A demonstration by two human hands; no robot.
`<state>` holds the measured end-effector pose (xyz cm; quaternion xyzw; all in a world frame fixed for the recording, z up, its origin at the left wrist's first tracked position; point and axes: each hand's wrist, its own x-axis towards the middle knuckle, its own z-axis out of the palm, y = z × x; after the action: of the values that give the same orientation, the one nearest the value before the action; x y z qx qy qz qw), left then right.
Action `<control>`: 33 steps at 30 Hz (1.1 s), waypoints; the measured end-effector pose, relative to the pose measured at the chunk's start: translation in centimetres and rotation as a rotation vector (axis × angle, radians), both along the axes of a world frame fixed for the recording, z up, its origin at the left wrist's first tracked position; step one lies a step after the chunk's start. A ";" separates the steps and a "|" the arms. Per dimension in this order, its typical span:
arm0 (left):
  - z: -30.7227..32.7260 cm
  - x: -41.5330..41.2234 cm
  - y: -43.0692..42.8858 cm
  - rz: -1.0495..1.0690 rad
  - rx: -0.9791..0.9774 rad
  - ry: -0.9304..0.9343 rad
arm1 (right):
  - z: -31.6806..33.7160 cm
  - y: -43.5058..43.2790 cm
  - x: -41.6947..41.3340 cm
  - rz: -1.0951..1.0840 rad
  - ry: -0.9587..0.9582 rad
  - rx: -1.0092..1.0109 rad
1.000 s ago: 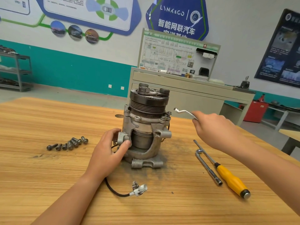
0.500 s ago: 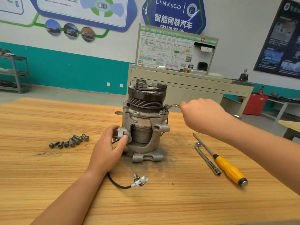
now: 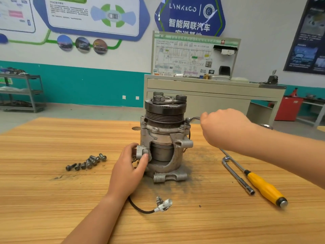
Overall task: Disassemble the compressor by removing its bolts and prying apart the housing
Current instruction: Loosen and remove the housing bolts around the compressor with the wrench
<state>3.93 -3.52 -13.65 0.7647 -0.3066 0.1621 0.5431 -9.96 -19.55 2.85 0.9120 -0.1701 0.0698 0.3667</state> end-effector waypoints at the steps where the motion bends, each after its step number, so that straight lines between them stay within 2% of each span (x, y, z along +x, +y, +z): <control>1: 0.0 0.1 0.0 0.008 0.003 -0.006 | -0.1 0.5 0.1 -0.020 0.006 -0.021; 5: -0.1 0.2 -0.1 0.012 -0.004 -0.014 | 0.4 0.6 0.4 -0.021 0.026 -0.062; 11: 0.0 0.2 -0.1 -0.021 -0.049 0.030 | 0.1 -3.1 0.5 -0.012 0.001 0.015; 15: 0.0 0.4 -0.2 -0.032 -0.053 0.028 | -0.3 -5.2 2.7 -0.008 -0.009 -0.046; 18: 0.0 0.5 -0.3 -0.039 -0.059 0.037 | -0.2 -6.6 5.3 0.121 -0.102 0.007; 22: 0.1 0.6 -0.3 -0.038 -0.077 0.062 | -0.5 -7.8 8.1 0.403 -0.201 -0.005; 25: 0.0 0.6 -0.3 -0.038 -0.081 0.065 | -0.7 -8.0 8.2 0.441 -0.215 0.041; 27: 0.0 0.6 -0.3 -0.038 -0.082 0.064 | -1.0 -7.8 7.4 0.419 -0.336 0.124; 30: 0.0 0.6 -0.3 -0.043 -0.077 0.063 | -0.9 -6.6 5.0 0.422 -0.656 0.427; 33: -0.1 0.7 -0.4 -0.053 -0.086 0.059 | -1.2 -5.4 2.2 0.386 -0.642 0.483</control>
<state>4.60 -3.89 -13.73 0.7367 -0.3031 0.1382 0.5884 -7.77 -24.94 1.67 0.9187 -0.1134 0.3747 0.0521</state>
